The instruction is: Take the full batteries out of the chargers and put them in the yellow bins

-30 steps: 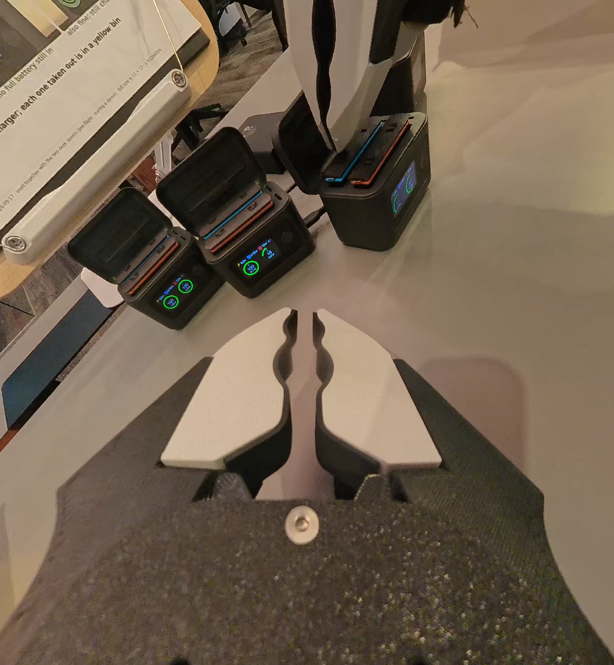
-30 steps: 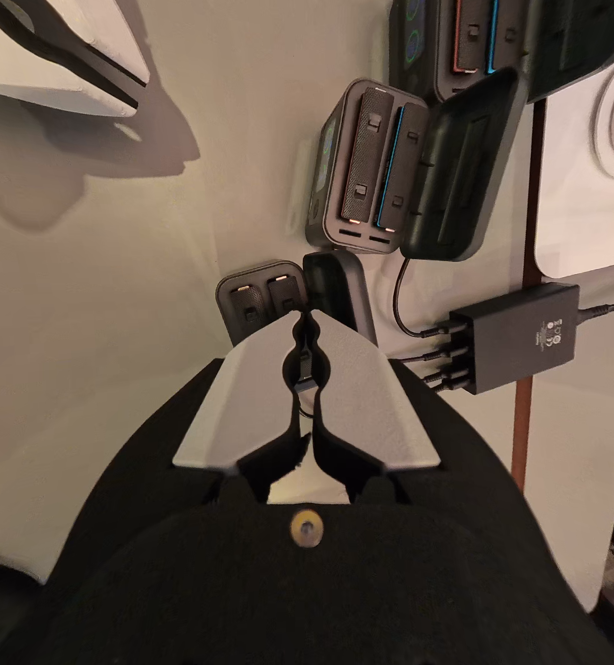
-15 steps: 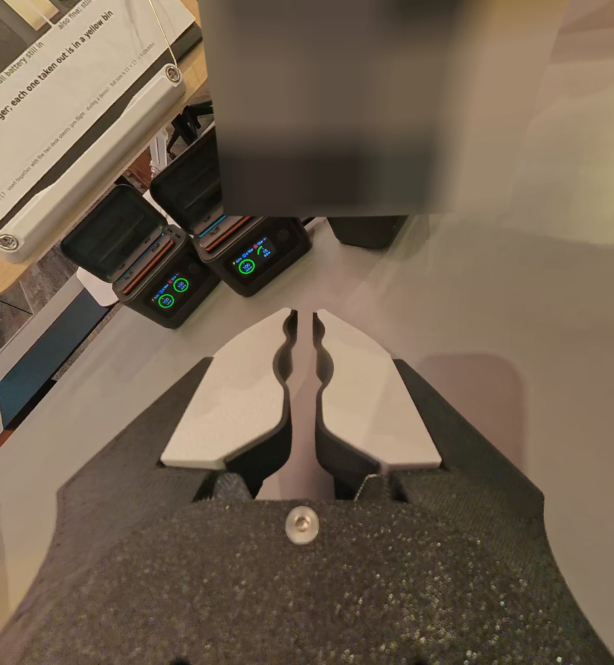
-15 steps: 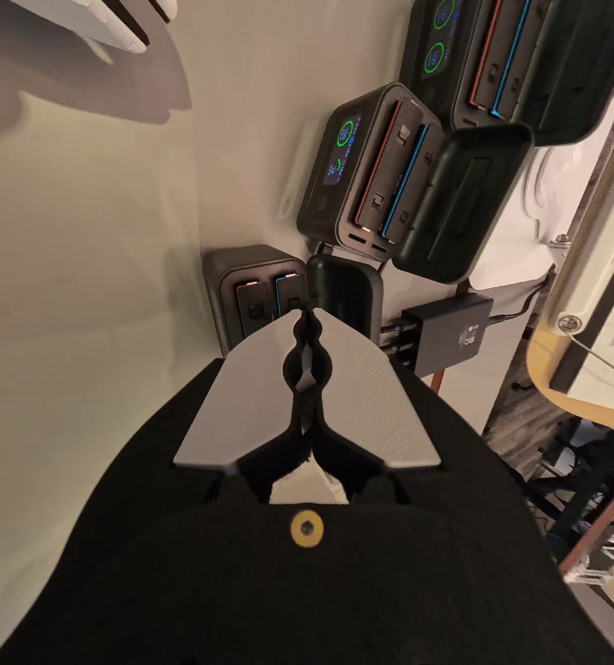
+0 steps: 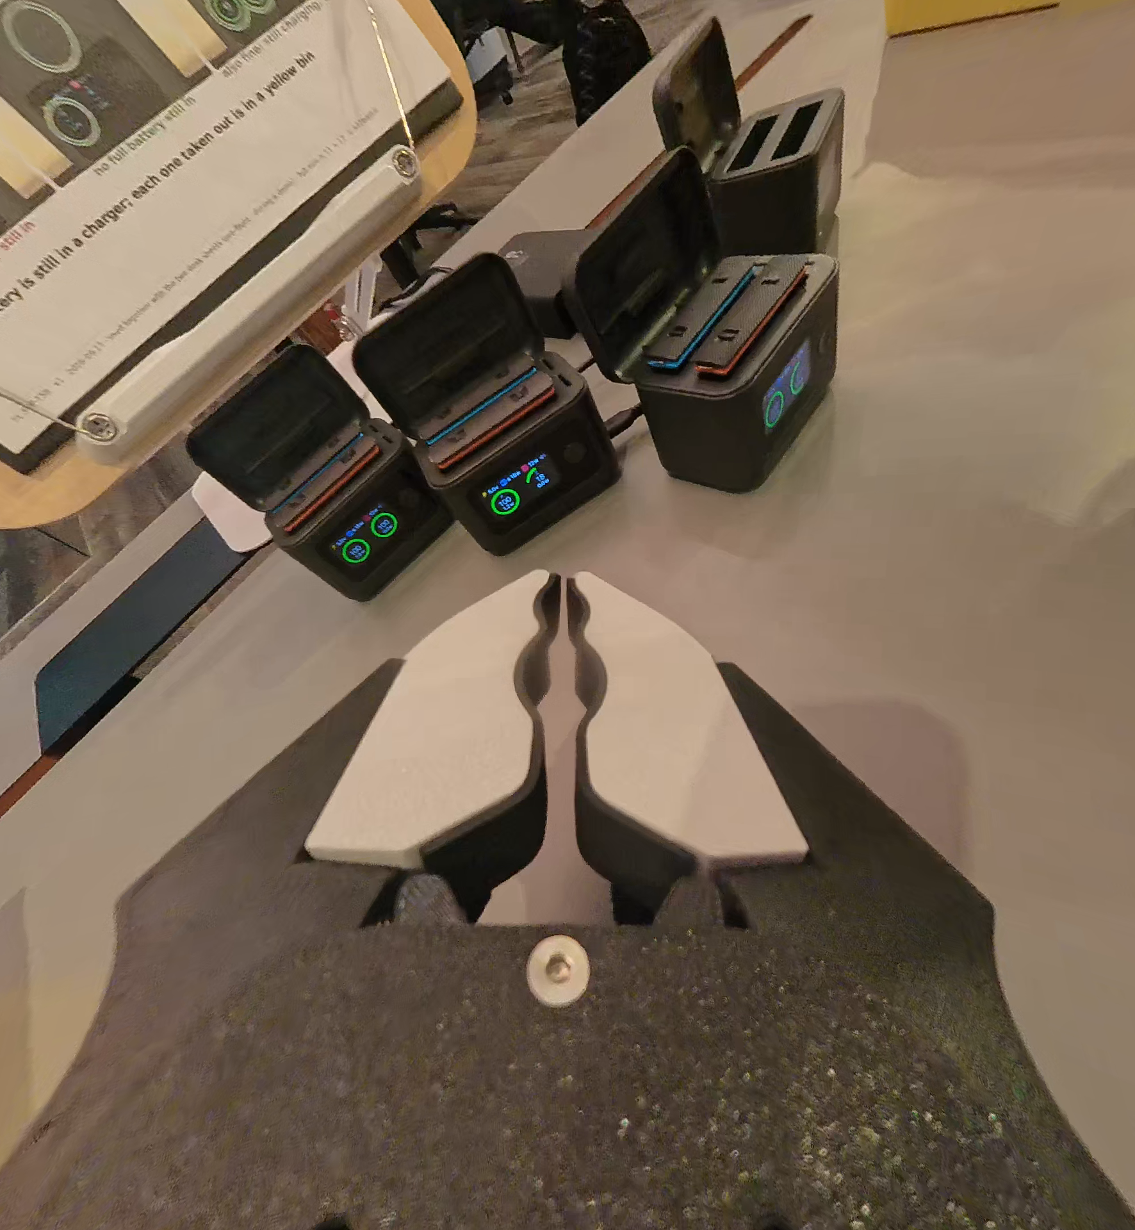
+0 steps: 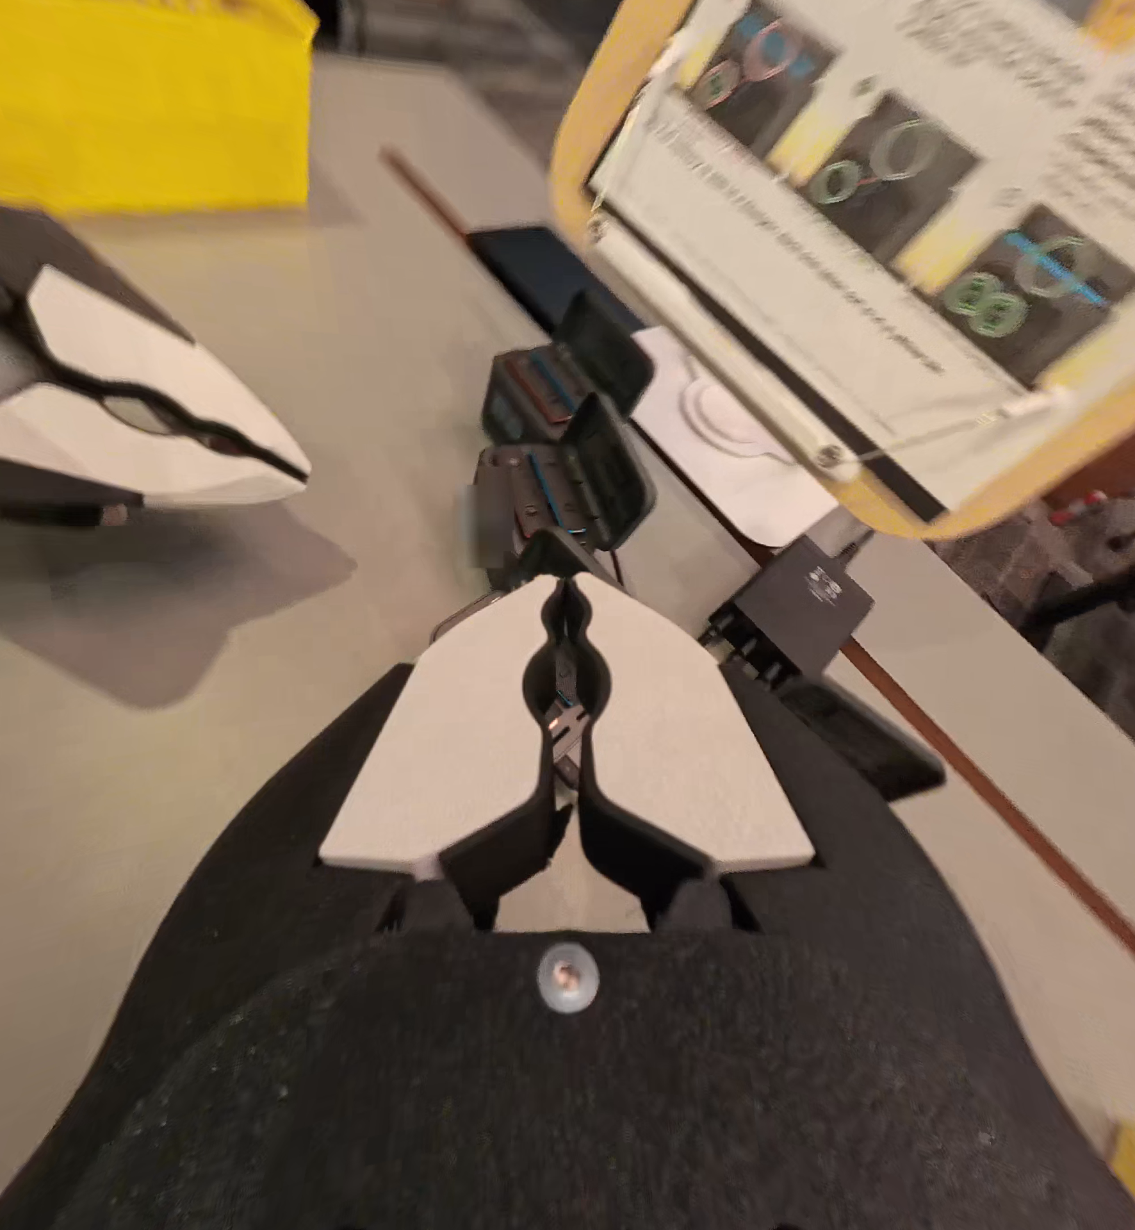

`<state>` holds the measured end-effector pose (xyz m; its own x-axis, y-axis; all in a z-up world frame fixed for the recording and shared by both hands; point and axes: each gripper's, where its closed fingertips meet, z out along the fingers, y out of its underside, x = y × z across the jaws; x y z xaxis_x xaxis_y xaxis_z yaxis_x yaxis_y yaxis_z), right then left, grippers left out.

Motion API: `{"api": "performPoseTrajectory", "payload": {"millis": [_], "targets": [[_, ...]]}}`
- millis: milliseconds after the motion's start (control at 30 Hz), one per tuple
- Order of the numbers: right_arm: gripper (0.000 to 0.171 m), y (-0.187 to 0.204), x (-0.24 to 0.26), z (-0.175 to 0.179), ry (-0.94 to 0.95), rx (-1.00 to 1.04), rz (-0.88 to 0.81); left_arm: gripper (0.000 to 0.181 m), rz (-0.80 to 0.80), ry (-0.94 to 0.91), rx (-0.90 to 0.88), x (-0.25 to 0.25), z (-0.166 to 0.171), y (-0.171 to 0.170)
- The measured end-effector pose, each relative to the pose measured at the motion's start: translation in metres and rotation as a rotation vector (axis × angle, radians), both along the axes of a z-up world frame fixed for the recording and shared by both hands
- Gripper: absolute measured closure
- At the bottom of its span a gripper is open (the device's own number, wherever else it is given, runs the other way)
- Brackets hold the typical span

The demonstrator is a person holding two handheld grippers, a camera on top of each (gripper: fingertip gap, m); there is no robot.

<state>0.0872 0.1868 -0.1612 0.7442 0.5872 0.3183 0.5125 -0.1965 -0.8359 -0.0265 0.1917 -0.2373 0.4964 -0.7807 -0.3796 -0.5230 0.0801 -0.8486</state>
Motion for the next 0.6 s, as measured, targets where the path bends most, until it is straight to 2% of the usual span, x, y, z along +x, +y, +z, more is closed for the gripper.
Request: {"api": "performPoseTrajectory", "payload": {"millis": [133,333,433,600], "targets": [[0.171,-0.024,0.035,0.005,0.182,0.090,-0.192,0.181,0.025,-0.040,0.012,-0.002,0.009,0.002],[0.171,-0.050,0.088,-0.018,0.270,0.118,-0.405,0.181,0.061,-0.137,0.032,-0.006,0.026,0.005],[0.171,-0.053,0.105,-0.028,0.314,0.152,-0.447,0.181,0.082,-0.183,0.054,-0.010,0.036,0.007],[0.171,-0.051,0.109,-0.033,0.362,0.145,-0.412,0.181,0.111,-0.241,0.106,-0.020,0.053,0.012]]}}
